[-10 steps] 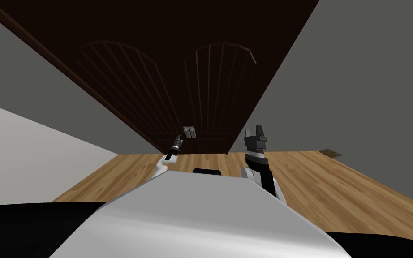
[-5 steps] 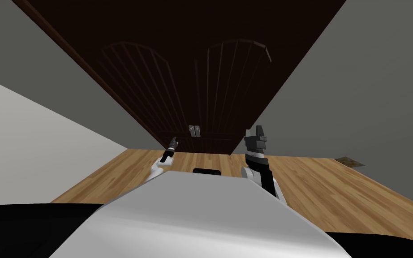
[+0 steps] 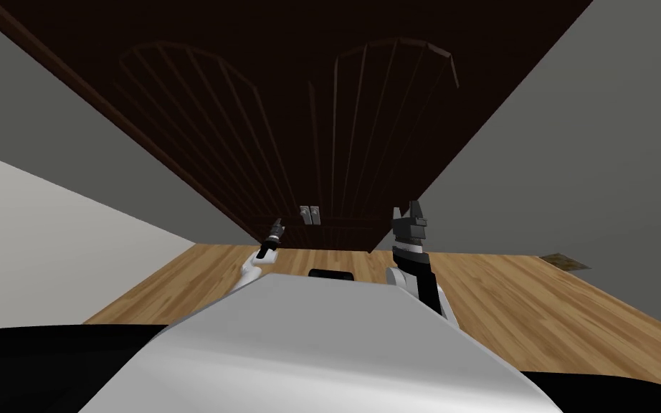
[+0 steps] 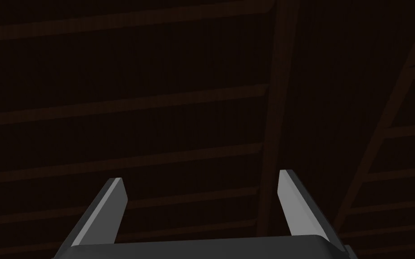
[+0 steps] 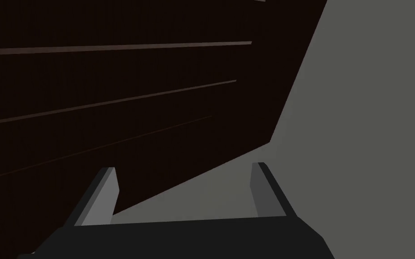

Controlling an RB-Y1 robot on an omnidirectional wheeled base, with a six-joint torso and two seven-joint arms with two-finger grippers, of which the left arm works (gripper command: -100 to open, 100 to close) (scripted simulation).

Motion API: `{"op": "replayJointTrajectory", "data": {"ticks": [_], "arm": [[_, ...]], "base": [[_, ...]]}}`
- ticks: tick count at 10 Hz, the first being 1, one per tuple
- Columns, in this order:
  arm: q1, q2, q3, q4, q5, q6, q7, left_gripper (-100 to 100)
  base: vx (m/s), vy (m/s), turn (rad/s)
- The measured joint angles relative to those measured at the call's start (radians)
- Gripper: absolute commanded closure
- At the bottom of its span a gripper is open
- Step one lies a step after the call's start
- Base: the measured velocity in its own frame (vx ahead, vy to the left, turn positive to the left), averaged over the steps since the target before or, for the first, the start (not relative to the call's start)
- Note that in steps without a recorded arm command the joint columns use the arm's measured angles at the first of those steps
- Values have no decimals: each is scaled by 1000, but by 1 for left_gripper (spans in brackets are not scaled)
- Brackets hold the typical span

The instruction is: Pull the door open

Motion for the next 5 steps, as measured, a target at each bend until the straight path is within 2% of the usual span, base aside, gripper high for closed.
{"op": "replayJointTrajectory", "data": {"ticks": [1,3,4,5], "arm": [[-12,-12,-8,-3,-3,0,-4,-100],[-28,-26,-29,-15,-6,-5,-4,-100],[-30,-40,-42,-36,-9,-1,-6,-100],[-31,-42,-43,-38,-10,0,-6,100]], "base": [[175,-62,-134],[182,-111,-162],[81,-55,-26],[-11,6,28]]}}
